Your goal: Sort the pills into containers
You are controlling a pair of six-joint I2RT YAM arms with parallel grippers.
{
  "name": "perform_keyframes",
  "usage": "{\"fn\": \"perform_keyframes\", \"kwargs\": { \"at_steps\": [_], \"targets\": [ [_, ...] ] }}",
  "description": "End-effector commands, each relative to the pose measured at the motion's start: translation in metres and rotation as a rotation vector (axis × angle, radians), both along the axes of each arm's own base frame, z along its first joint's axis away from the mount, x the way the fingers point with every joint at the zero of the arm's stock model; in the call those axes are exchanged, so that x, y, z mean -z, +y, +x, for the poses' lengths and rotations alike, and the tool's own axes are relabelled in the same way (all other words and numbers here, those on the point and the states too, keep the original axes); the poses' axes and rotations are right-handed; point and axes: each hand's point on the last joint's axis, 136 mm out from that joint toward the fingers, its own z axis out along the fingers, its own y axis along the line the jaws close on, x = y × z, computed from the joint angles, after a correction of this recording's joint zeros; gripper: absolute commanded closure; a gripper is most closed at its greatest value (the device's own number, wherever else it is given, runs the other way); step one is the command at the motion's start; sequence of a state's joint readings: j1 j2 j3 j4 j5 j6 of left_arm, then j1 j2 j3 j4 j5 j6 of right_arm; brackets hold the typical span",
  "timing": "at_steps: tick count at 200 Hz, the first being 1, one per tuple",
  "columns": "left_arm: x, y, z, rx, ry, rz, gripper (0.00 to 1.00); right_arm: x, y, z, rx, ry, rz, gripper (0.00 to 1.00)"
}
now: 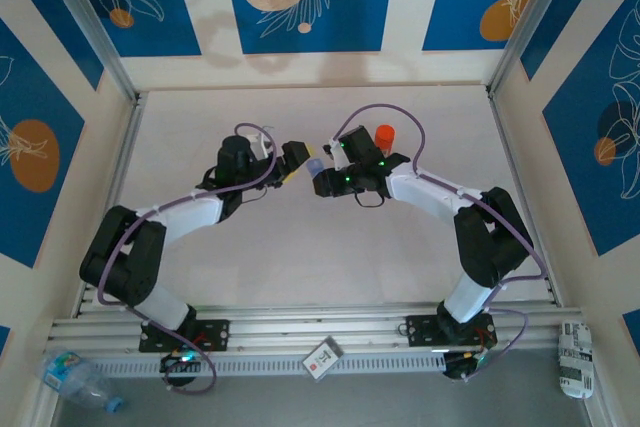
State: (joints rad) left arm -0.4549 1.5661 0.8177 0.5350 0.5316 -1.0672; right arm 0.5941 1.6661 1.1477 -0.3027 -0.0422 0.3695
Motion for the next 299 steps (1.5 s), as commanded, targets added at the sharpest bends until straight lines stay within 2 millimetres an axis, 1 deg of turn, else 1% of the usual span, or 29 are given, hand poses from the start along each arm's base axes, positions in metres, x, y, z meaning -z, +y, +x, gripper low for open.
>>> {"fn": "perform_keyframes", "kwargs": {
  "at_steps": [1,30,106,139,198,267,299],
  "targets": [
    [-0.006,-0.011,-0.001,0.026,-0.017,-0.037,0.0,-0.009,0.006,-0.007,-0.017,0.008,0.042,0.64],
    [-0.005,-0.014,-0.001,0.033,-0.017,-0.039,0.0,-0.007,0.009,-0.008,-0.024,0.011,0.037,0.64],
    [-0.013,-0.021,-0.003,0.04,-0.029,-0.059,0.0,0.001,0.015,-0.011,-0.038,0.026,0.026,0.64],
    [-0.014,-0.023,-0.002,0.04,-0.03,-0.061,0.0,0.003,0.018,-0.013,-0.047,0.027,0.027,0.64],
    [-0.018,-0.027,-0.006,0.046,-0.034,-0.068,0.0,0.012,0.014,-0.012,-0.032,0.036,0.005,0.64],
    [-0.02,-0.029,-0.009,0.048,-0.038,-0.071,0.0,0.014,0.015,-0.012,-0.034,0.046,0.011,0.65],
    [-0.028,-0.033,-0.01,0.052,-0.046,-0.09,0.0,0.018,0.014,-0.012,-0.03,0.052,0.003,0.65]
  ]
}}
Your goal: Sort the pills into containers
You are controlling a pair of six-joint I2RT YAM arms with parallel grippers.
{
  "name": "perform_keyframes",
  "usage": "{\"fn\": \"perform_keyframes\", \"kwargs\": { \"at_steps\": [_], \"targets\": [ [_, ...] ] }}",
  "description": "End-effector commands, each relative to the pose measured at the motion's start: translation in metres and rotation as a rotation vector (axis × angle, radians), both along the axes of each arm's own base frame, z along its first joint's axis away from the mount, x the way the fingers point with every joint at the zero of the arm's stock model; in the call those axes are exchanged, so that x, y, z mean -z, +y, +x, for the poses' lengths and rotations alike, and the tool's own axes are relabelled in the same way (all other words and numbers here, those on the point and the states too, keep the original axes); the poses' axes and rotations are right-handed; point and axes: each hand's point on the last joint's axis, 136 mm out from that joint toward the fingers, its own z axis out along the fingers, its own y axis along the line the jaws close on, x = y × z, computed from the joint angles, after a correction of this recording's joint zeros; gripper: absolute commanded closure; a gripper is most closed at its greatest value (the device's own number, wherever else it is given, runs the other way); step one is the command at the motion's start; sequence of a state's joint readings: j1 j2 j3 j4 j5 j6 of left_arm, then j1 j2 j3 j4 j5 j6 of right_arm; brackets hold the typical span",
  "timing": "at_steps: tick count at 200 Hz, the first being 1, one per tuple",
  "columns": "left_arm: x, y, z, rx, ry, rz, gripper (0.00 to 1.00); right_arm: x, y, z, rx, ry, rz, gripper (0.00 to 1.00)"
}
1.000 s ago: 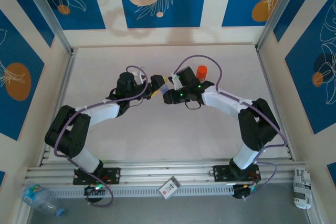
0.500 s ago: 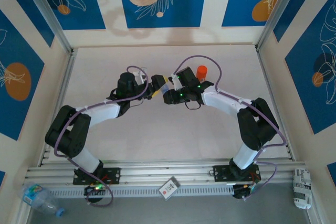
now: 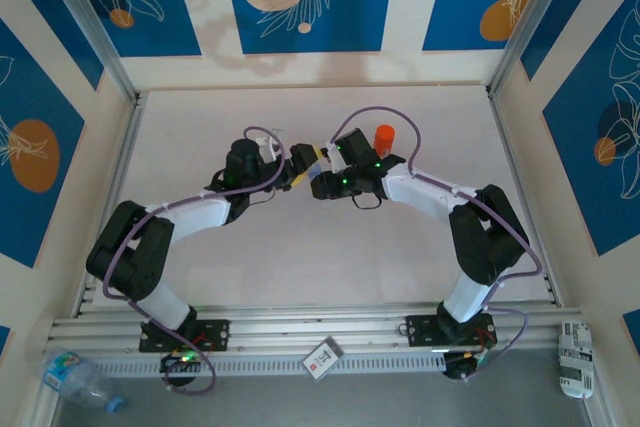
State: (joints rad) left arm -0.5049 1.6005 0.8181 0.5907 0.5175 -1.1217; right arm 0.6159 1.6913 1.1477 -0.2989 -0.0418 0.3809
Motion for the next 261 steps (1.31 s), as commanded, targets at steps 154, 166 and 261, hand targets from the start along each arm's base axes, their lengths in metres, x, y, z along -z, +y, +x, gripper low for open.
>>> {"fn": "perform_keyframes", "kwargs": {
  "at_steps": [154,166,261],
  "targets": [
    [-0.03,0.062,0.013,-0.241,-0.087,0.119,0.0,0.031,-0.002,-0.01,-0.034,0.049,-0.037,0.64],
    [-0.024,0.079,0.017,-0.28,-0.073,0.133,0.0,0.035,0.0,-0.012,-0.057,0.043,-0.055,0.64],
    [-0.011,0.116,0.023,-0.338,-0.045,0.173,0.0,0.082,0.028,-0.036,-0.254,-0.019,-0.291,0.6]
  ]
}}
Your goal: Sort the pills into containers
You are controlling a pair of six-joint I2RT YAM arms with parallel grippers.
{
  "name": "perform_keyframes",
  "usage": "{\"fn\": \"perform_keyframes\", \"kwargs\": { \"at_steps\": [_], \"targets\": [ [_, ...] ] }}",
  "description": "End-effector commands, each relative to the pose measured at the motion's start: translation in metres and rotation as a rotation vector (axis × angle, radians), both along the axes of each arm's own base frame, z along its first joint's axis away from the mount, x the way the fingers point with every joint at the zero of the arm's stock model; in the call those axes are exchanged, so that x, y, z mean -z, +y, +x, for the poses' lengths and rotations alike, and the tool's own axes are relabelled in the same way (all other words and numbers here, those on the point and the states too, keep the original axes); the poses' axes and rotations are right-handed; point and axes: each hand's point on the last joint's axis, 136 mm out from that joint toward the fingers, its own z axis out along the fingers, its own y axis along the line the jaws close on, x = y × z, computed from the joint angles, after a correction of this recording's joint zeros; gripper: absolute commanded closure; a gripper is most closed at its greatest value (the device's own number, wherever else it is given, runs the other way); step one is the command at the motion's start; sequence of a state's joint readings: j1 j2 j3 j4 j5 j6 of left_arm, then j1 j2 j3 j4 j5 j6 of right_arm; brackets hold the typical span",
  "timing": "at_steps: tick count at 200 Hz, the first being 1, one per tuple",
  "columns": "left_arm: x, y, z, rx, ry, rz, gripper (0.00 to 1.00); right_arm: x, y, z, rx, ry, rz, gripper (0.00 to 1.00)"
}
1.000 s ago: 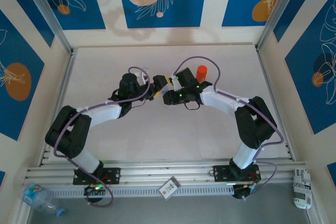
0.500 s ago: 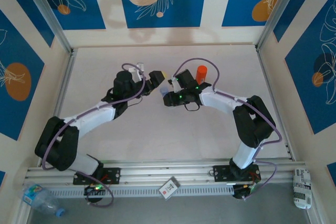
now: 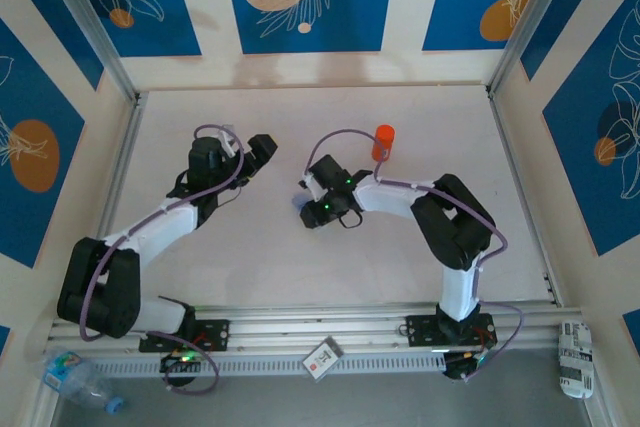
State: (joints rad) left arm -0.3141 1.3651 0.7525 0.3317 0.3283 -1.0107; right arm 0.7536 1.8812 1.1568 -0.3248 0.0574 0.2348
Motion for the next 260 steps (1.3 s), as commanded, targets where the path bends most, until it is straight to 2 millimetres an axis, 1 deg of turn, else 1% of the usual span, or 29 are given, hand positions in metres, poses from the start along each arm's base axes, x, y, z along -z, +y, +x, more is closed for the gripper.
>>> {"fn": "perform_keyframes", "kwargs": {
  "at_steps": [1,20,41,55,65,77,101,142,164,183,204,243,260],
  "targets": [
    [-0.001,0.004,-0.002,0.002,-0.017,0.018,0.0,0.0,0.004,0.002,-0.054,-0.051,-0.056,0.6],
    [0.001,0.003,-0.003,0.003,-0.013,0.013,0.0,0.008,0.004,0.0,-0.066,-0.051,-0.079,0.59],
    [0.0,0.003,-0.002,0.005,-0.013,0.011,0.0,0.014,0.002,-0.001,-0.07,-0.048,-0.1,0.53],
    [0.0,0.003,-0.002,0.007,-0.015,0.009,0.0,0.016,0.0,-0.001,-0.068,-0.05,-0.11,0.46],
    [-0.001,0.002,-0.002,0.007,-0.015,0.008,0.0,0.017,0.0,-0.001,-0.067,-0.05,-0.114,0.42],
    [-0.001,0.002,-0.001,0.009,-0.015,0.006,0.0,0.016,-0.002,-0.001,-0.064,-0.051,-0.121,0.33],
    [-0.002,0.0,0.0,0.015,-0.017,0.003,0.0,0.013,-0.008,-0.005,-0.057,-0.058,-0.15,0.27],
    [-0.006,-0.003,0.004,0.029,-0.025,-0.002,0.0,0.017,-0.035,-0.02,0.002,-0.05,-0.255,0.24],
    [-0.008,-0.006,0.007,0.04,-0.03,-0.004,0.0,0.022,-0.05,-0.021,0.04,-0.046,-0.319,0.24],
    [-0.01,-0.007,0.008,0.047,-0.033,-0.004,0.0,0.024,-0.061,-0.017,0.073,-0.049,-0.359,0.24],
    [-0.012,-0.008,0.007,0.055,-0.037,0.004,0.0,0.022,-0.074,-0.007,0.123,-0.051,-0.383,0.24],
    [-0.017,-0.008,0.003,0.074,-0.049,0.036,0.0,0.011,-0.1,0.015,0.22,-0.047,-0.38,0.25],
    [-0.016,-0.008,0.002,0.084,-0.048,0.049,0.0,0.006,-0.107,0.022,0.245,-0.044,-0.365,0.25]
  ]
}}
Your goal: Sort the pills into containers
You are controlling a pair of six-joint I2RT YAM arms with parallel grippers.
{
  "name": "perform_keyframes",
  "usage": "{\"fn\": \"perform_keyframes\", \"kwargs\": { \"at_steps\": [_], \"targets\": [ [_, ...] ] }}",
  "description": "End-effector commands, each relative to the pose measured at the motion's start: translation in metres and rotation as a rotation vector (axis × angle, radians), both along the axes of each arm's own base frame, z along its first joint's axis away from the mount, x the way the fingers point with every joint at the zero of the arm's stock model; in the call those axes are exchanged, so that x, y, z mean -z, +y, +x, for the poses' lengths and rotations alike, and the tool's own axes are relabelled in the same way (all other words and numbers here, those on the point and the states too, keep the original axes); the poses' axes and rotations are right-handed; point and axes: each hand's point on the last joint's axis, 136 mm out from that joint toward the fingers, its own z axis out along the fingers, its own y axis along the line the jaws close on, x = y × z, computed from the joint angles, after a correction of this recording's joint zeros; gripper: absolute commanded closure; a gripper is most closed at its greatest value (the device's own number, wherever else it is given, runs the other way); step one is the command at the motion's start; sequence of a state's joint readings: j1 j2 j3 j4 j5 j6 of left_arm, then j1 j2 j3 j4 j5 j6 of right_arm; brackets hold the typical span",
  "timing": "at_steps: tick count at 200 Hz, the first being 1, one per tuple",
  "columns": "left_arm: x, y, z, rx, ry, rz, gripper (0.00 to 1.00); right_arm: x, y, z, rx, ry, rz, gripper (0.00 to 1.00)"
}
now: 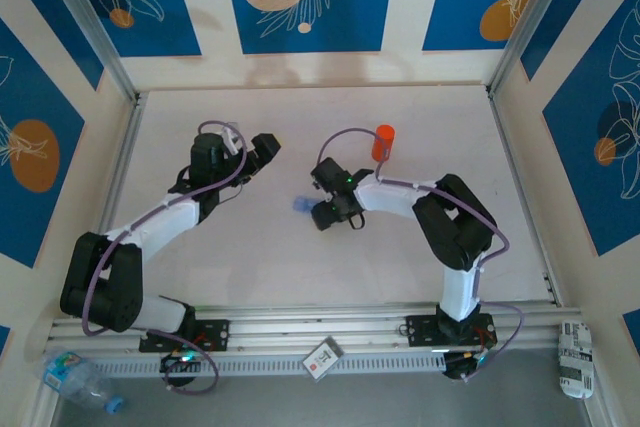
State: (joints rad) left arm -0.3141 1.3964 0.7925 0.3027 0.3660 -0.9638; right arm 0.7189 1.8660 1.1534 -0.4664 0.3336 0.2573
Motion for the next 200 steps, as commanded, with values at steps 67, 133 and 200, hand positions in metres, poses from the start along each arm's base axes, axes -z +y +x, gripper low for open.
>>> {"fn": "perform_keyframes", "kwargs": {
  "at_steps": [67,133,200],
  "targets": [
    [-0.003,0.001,-0.002,0.108,-0.035,0.203,0.0,-0.058,-0.035,-0.001,0.156,0.043,0.17,0.24],
    [0.033,0.005,-0.016,0.234,0.002,0.603,0.0,-0.06,-0.016,0.026,0.204,0.105,0.253,0.2],
    [0.046,-0.003,-0.018,0.237,-0.018,0.739,0.0,-0.033,-0.005,0.035,0.193,0.142,0.19,0.2]
  ]
}}
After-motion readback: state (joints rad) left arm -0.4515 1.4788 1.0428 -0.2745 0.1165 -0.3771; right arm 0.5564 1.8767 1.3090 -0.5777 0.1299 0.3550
